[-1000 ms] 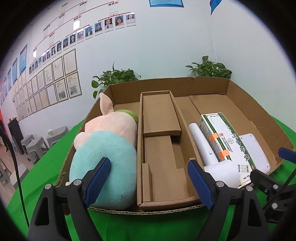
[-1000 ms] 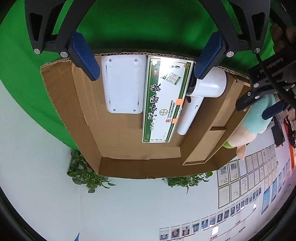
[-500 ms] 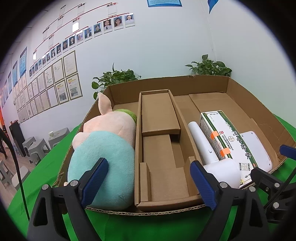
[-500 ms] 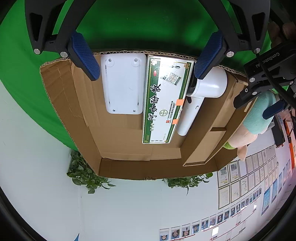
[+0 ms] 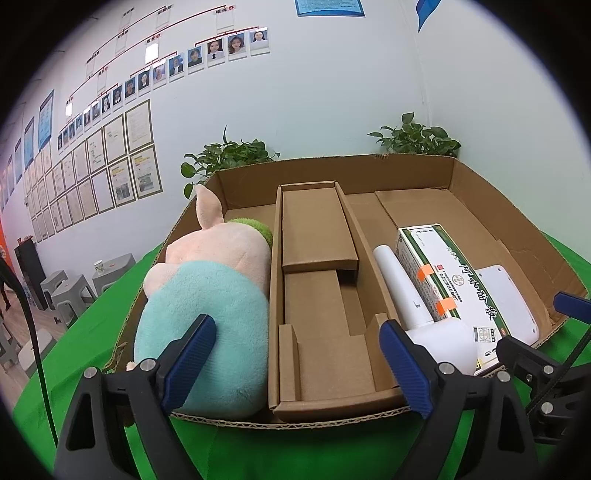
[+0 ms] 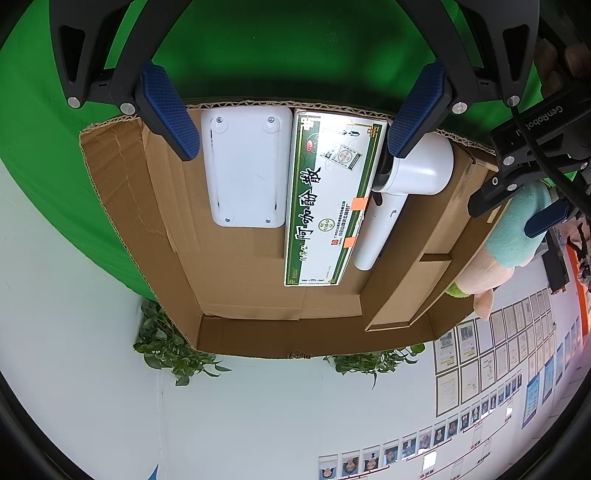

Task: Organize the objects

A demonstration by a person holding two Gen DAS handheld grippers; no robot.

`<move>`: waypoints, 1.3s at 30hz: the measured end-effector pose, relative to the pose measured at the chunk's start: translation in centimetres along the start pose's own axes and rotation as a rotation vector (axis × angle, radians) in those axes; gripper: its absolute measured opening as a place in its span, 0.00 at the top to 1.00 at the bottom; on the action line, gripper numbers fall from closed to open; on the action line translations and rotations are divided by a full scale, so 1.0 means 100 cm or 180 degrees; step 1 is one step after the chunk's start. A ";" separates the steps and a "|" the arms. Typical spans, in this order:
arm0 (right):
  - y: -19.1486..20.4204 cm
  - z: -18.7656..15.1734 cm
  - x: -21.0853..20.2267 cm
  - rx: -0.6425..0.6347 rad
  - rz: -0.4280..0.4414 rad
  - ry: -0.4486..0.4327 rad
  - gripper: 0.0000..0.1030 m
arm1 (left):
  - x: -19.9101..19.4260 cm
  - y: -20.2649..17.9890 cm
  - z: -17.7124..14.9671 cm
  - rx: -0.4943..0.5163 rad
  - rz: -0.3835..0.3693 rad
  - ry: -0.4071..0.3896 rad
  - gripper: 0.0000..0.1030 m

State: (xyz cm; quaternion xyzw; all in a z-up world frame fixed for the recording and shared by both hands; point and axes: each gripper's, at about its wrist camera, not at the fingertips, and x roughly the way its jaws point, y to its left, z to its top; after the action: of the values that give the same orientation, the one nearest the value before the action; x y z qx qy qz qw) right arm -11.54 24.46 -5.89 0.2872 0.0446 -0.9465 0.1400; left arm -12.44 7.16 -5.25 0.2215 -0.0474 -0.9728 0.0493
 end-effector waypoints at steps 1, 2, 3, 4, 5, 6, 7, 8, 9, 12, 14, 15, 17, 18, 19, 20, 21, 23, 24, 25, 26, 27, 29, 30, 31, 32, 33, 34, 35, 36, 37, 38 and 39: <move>0.000 0.000 0.000 0.0000 0.0000 0.0000 0.00 | 0.000 0.000 0.000 0.0004 0.0005 0.0002 0.12; 0.000 0.000 0.000 0.0000 -0.0003 0.0001 0.00 | 0.000 0.000 0.000 0.0007 0.0010 0.0004 0.12; 0.001 0.000 0.000 0.0000 -0.0004 0.0000 0.00 | 0.000 0.000 0.000 0.0009 0.0012 0.0005 0.12; 0.001 0.000 -0.001 0.0001 -0.0004 0.0000 0.00 | 0.000 0.000 0.000 0.0009 0.0010 0.0005 0.12; 0.001 0.000 -0.001 0.0001 -0.0004 0.0000 0.00 | 0.000 0.001 0.000 0.0006 0.0006 0.0004 0.12; 0.001 0.000 -0.001 0.0002 -0.0005 0.0000 0.00 | 0.000 0.001 0.000 0.0003 0.0001 0.0002 0.12; 0.001 0.000 0.000 0.0002 -0.0004 0.0000 0.00 | 0.000 0.001 0.000 0.0002 -0.0004 0.0001 0.12; 0.001 0.000 -0.001 0.0003 -0.0006 0.0000 0.00 | 0.000 0.001 0.000 0.0000 -0.0007 0.0000 0.12; 0.001 0.000 -0.001 0.0003 -0.0006 0.0000 0.00 | 0.000 0.001 0.000 0.0000 -0.0004 0.0000 0.12; 0.002 0.000 -0.002 0.0004 -0.0006 0.0000 0.00 | 0.000 0.000 0.000 0.0006 0.0005 0.0004 0.12; 0.002 0.000 -0.002 0.0006 -0.0007 -0.0001 0.00 | 0.000 0.000 0.000 0.0007 0.0007 0.0005 0.12; 0.003 0.000 -0.001 0.0006 -0.0005 -0.0001 0.00 | 0.000 0.000 0.000 0.0005 0.0005 0.0004 0.12; 0.003 -0.001 -0.001 0.0007 -0.0007 -0.0001 0.00 | 0.000 0.000 0.000 0.0006 0.0007 0.0005 0.12; 0.003 0.000 -0.002 0.0008 -0.0009 -0.0001 0.00 | 0.000 0.000 0.000 0.0008 0.0010 0.0006 0.12; 0.003 0.000 -0.003 0.0009 -0.0010 -0.0001 0.00 | 0.000 0.000 0.000 0.0010 0.0013 0.0007 0.12; 0.005 0.000 -0.004 0.0012 -0.0014 -0.0002 0.00 | 0.000 0.000 0.000 0.0012 0.0015 0.0008 0.12; 0.005 0.000 -0.004 0.0012 -0.0016 -0.0001 0.00 | 0.000 0.000 0.000 0.0012 0.0014 0.0007 0.12; 0.005 0.000 -0.004 0.0013 -0.0016 -0.0002 0.00 | 0.000 0.000 0.000 0.0010 0.0009 0.0006 0.12; 0.006 0.000 -0.004 0.0012 -0.0017 -0.0002 0.00 | 0.000 0.001 0.000 0.0009 0.0007 0.0005 0.12; 0.006 0.000 -0.004 0.0012 -0.0016 -0.0002 0.00 | 0.000 0.001 0.000 0.0005 0.0004 0.0003 0.12; 0.006 0.000 -0.004 0.0013 -0.0016 -0.0002 0.00 | 0.000 0.000 0.000 0.0002 0.0001 0.0002 0.12; 0.006 0.000 -0.005 0.0013 -0.0017 -0.0002 0.00 | 0.000 0.000 0.000 0.0001 0.0000 0.0001 0.12; 0.007 0.000 -0.004 0.0012 -0.0015 -0.0001 0.00 | 0.000 0.000 0.000 0.0000 0.0000 0.0001 0.12; 0.007 0.000 -0.005 0.0013 -0.0016 -0.0002 0.00 | 0.000 0.000 0.000 0.0002 0.0002 0.0001 0.12; 0.007 0.000 -0.005 0.0012 -0.0016 -0.0001 0.00 | 0.000 0.000 0.000 0.0001 0.0002 0.0002 0.12; 0.007 0.000 -0.005 0.0013 -0.0016 -0.0002 0.00 | 0.000 0.000 0.000 0.0001 0.0002 0.0001 0.12; 0.007 0.000 -0.005 0.0013 -0.0017 -0.0002 0.00 | 0.000 0.000 0.000 0.0000 0.0001 0.0001 0.12; 0.007 0.000 -0.005 0.0013 -0.0018 -0.0002 0.00 | 0.000 0.000 0.000 0.0000 0.0001 0.0002 0.12; 0.008 0.000 -0.005 0.0013 -0.0018 -0.0001 0.00 | 0.000 0.000 0.000 0.0001 0.0002 0.0001 0.12; 0.008 0.000 -0.005 0.0014 -0.0019 -0.0002 0.00 | 0.000 0.000 0.000 0.0002 0.0004 0.0002 0.12; 0.008 0.000 -0.006 0.0015 -0.0019 -0.0002 0.00 | 0.000 0.000 0.000 0.0003 0.0004 0.0004 0.12; 0.008 0.000 -0.006 0.0015 -0.0020 -0.0002 0.00 | 0.000 -0.001 0.000 0.0008 -0.0012 0.0006 0.07; 0.008 0.000 -0.005 0.0016 -0.0019 -0.0004 0.00 | 0.000 -0.001 0.000 0.0025 -0.0055 0.0015 0.01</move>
State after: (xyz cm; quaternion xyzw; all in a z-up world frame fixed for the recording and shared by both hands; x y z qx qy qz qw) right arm -10.86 23.82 -5.61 0.2869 0.0430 -0.9472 0.1366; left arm -12.49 7.28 -5.28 0.2244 -0.0492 -0.9724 0.0401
